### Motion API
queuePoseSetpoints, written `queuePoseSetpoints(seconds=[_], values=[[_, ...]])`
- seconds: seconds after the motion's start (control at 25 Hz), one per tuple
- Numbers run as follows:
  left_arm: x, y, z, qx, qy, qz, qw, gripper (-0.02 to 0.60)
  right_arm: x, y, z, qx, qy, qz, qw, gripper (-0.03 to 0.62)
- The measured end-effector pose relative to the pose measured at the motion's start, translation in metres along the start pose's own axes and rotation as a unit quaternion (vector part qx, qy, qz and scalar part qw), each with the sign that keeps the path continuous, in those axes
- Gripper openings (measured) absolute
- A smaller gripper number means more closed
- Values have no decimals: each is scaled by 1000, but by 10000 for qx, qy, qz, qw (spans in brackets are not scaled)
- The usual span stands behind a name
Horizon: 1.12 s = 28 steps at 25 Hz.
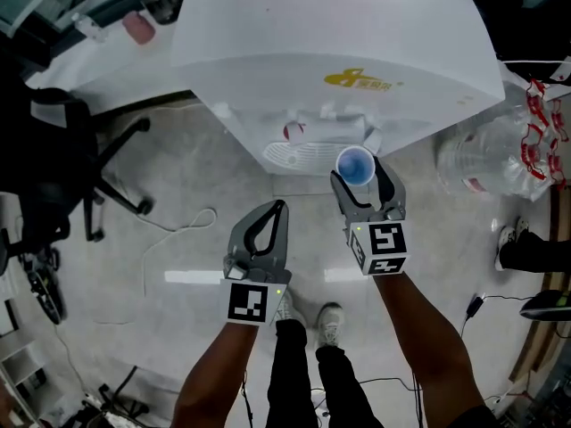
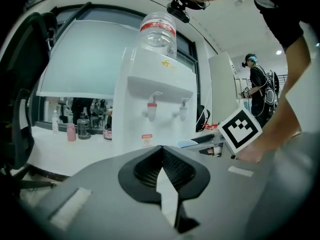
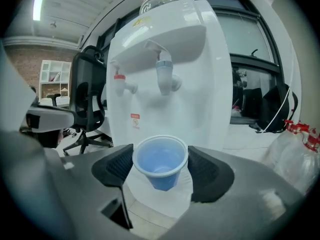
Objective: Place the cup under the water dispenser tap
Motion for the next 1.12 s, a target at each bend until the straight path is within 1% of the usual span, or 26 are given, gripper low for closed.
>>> queuePoseSetpoints(seconds=[0.28,0.6,0.76,0.88,0.92,1.0,1.12], values=[[-8,0,1,-31,140,-55,9999,17,-17,7,6,-34,137,-11,9999,344],[-22,2,-6,-303,130,-55,9994,17,-29,17,12,104,133,-68,9998,345],[-22,2,-6,-221,55,-31,9997,17,-29,19,14,247,46,25,9997,348],[-22,3,-6,-223,39,-35,9997,17,-31,21,14,172,47,27,9998,353],[-22,3,-5,-246,46,-16,9997,17,-32,22,14,107,15,-22,9999,360],[-21,2,-4,-314,60,6,9995,17,-33,25,13,0,-90,-98,9999,425],[-20,0,-3,-324,47,13,9995,17,-31,30,10,-30,-202,-174,9996,461]])
Point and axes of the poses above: the fingertips, and each gripper's own axes: x backward along the fingers, z to its right, y out of its underside, the point moved 9 cm from there along x, backward along the fingers, and after that the axes turned 8 degrees about z, right-handed, at the moved point
